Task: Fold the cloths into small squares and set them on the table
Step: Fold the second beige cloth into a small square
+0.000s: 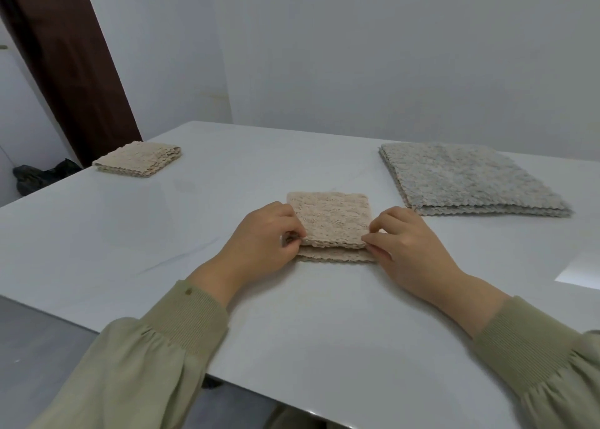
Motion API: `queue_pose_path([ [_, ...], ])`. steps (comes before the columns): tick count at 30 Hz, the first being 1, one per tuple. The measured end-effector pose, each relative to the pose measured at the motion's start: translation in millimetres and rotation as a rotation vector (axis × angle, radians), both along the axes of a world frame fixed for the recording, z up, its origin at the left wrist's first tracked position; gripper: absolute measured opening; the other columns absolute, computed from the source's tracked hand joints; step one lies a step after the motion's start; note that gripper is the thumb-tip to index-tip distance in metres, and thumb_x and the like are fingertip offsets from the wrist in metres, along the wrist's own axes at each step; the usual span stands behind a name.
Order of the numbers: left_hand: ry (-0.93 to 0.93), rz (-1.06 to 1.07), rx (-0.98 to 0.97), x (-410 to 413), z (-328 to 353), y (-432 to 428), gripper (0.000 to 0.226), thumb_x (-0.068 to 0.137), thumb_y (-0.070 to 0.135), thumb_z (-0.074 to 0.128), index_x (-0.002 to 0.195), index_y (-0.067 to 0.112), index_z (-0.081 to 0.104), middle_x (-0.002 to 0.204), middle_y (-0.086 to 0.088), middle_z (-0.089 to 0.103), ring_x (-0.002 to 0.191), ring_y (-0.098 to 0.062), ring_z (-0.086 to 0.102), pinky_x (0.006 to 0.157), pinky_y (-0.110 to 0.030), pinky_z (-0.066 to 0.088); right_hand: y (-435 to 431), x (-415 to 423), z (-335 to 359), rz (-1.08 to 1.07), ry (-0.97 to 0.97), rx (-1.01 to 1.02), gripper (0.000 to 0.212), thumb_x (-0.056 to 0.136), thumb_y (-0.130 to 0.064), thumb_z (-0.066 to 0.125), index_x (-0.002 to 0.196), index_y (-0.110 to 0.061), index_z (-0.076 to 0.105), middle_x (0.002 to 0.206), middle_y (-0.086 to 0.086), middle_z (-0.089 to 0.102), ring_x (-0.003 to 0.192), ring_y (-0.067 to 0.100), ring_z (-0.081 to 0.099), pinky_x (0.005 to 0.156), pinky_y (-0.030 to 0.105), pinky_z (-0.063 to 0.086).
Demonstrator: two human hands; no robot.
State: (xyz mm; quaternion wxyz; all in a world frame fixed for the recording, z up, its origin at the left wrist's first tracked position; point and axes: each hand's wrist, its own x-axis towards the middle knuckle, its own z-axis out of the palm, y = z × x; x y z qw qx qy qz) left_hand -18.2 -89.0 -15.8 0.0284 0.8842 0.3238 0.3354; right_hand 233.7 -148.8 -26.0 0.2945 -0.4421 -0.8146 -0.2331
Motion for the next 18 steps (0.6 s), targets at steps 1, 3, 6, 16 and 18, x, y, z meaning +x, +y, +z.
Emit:
queue_pose_path([
  [1, 0.016, -0.007, -0.004, -0.1, -0.1, -1.0, 0.012, 0.072, 0.013, 0.062, 0.078, 0.017, 0.072, 0.076, 0.009, 0.060, 0.077, -0.005, 0.050, 0.067, -0.026, 0.047, -1.0, -0.4, 0.8, -0.003, -0.022, 0.000, 0.027, 0.089, -0.023, 0.051, 0.077, -0.012, 0.072, 0.078, 0.003, 0.062, 0.077, 0.027, 0.057, 0.072, 0.032, 0.042],
  [3, 0.036, -0.013, 0.010, -0.1, 0.5, -2.2, 0.012, 0.071, 0.012, 0.061, 0.076, 0.017, 0.071, 0.075, 0.009, 0.060, 0.076, -0.006, 0.050, 0.065, -0.028, 0.047, -2.9, -1.4, 2.9, -0.006, -0.057, 0.012, 0.028, 0.090, -0.022, 0.050, 0.076, -0.011, 0.071, 0.076, 0.003, 0.060, 0.075, 0.027, 0.055, 0.073, 0.030, 0.037],
  [6, 0.018, -0.014, 0.037, -0.5, 2.4, -3.3, 0.011, 0.071, 0.010, 0.061, 0.075, 0.016, 0.070, 0.073, 0.008, 0.059, 0.074, -0.006, 0.048, 0.064, -0.023, 0.043, -7.5, -4.0, 8.2, -0.006, -0.084, 0.064, 0.021, 0.087, -0.014, 0.055, 0.074, -0.008, 0.069, 0.072, 0.005, 0.058, 0.070, 0.028, 0.053, 0.074, 0.030, 0.035],
  [16, 0.114, -0.072, -0.067, -2.4, -3.7, 0.8, 0.014, 0.068, 0.015, 0.058, 0.075, 0.019, 0.070, 0.077, 0.008, 0.062, 0.080, -0.004, 0.048, 0.070, -0.012, 0.036, -10.0, -11.5, 14.8, -0.007, -0.107, -0.097, 0.031, 0.086, -0.021, 0.052, 0.057, -0.011, 0.059, 0.067, 0.002, 0.053, 0.069, 0.023, 0.047, 0.072, 0.033, 0.040],
  [18, 0.120, -0.076, -0.123, -2.1, -3.9, 1.0, 0.014, 0.069, 0.015, 0.058, 0.075, 0.019, 0.070, 0.078, 0.008, 0.061, 0.081, -0.003, 0.048, 0.071, -0.009, 0.035, -1.5, -21.2, 27.9, -0.059, 0.086, -0.089, 0.035, 0.088, -0.024, 0.046, 0.058, -0.009, 0.058, 0.066, 0.004, 0.055, 0.069, 0.024, 0.048, 0.070, 0.034, 0.038],
])
